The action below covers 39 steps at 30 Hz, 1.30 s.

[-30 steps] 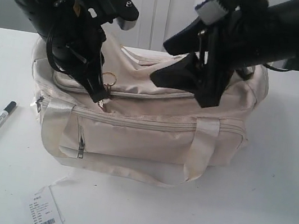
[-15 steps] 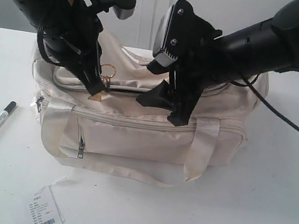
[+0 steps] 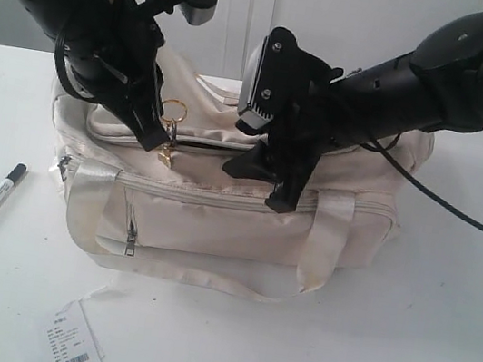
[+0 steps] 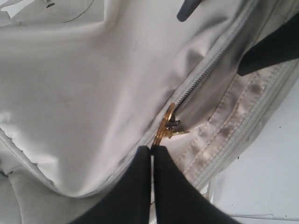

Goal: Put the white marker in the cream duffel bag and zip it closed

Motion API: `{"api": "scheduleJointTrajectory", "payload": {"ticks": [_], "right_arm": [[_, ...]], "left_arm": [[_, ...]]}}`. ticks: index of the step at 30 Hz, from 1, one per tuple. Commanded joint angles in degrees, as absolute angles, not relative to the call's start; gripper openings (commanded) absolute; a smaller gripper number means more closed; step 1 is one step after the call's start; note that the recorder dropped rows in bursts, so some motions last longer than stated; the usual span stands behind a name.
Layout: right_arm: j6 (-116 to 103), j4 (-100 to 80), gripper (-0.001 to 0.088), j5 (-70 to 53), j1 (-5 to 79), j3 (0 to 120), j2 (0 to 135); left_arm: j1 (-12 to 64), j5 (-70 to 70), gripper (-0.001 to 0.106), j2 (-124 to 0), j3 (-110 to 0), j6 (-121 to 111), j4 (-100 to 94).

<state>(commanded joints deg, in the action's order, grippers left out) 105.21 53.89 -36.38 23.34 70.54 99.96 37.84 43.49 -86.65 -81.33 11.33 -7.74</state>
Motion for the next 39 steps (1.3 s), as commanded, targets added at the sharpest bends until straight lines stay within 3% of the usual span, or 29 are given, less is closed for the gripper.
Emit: {"api": "scheduleJointTrajectory", "payload": {"ticks": [2, 7, 8, 29, 39], "right_arm": [[105.2, 53.9, 0.0384, -36.0, 23.3, 70.5, 100.2], [105.2, 53.9, 0.0015, -36.0, 23.3, 70.5, 100.1], [105.2, 53.9, 0.0001, -36.0, 23.3, 70.5, 100.1], [103.8, 53.9, 0.0, -35.8, 23.3, 70.5, 100.1], [103.2, 53.9, 0.0, -35.7, 23.3, 70.5, 100.1]], "left_arm": [[37.8, 43.5, 0.0, -86.6, -81.3, 11.3, -7.7], [37.8, 43.4, 0.0, -86.6, -81.3, 11.3, -7.7], [37.8, 43.4, 0.0, -86.6, -81.3, 11.3, -7.7], [37.6, 45.7, 0.0, -82.8, -78.0, 6.8, -15.0], [32.1, 43.3, 0.0, -82.0, -75.7, 4.9, -14.6]]}}
